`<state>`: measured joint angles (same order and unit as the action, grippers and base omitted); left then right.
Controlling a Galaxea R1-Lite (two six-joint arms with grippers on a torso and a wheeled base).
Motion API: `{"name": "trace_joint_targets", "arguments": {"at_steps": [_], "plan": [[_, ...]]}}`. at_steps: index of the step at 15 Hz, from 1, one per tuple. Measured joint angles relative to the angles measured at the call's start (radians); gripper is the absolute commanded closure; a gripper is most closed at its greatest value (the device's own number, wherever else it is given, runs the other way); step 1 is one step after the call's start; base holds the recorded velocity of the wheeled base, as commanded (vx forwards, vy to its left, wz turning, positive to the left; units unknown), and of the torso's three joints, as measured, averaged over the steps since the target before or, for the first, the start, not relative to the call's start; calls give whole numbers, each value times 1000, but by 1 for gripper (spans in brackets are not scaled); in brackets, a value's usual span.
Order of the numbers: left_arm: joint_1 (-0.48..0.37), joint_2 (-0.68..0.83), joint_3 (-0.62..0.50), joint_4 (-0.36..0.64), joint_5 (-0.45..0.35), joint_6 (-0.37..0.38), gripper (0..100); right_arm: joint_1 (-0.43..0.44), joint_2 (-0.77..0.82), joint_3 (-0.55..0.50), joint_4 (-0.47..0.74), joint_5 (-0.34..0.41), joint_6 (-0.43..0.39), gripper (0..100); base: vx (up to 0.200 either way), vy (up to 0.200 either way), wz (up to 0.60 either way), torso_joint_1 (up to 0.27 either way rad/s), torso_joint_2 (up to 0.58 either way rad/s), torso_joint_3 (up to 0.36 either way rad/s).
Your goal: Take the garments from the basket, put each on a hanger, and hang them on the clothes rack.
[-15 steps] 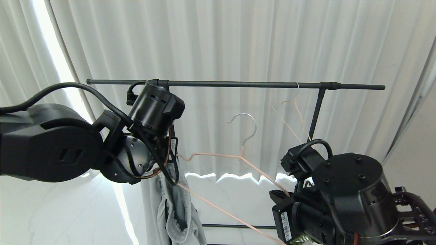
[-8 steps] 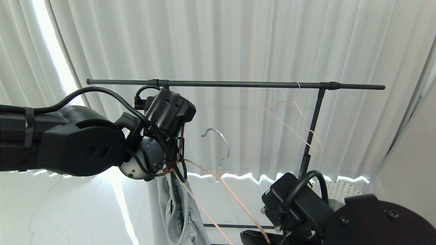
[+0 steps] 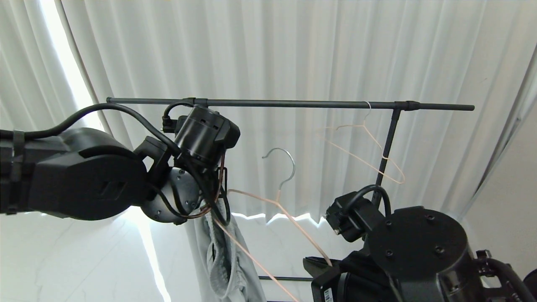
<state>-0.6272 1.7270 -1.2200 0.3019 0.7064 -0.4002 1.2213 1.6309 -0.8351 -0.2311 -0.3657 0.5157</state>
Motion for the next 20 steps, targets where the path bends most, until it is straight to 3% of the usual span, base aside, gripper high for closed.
{"name": "trace_joint_targets", "arguments": {"at_steps": [12, 15, 20], "plan": [[-260, -135, 1, -1, -16, -26, 100, -17, 100, -5, -137, 57, -1, 100, 0, 0, 0, 0, 0, 0], [-320, -194, 5, -1, -101, -26, 100, -19, 104, -4, -164, 57, -1, 100, 0, 0, 0, 0, 0, 0], [-346, -233, 17, -4, -119, -28, 100, -17, 77, -3, -189, 53, -5, 100, 0, 0, 0, 0, 0, 0]]}}
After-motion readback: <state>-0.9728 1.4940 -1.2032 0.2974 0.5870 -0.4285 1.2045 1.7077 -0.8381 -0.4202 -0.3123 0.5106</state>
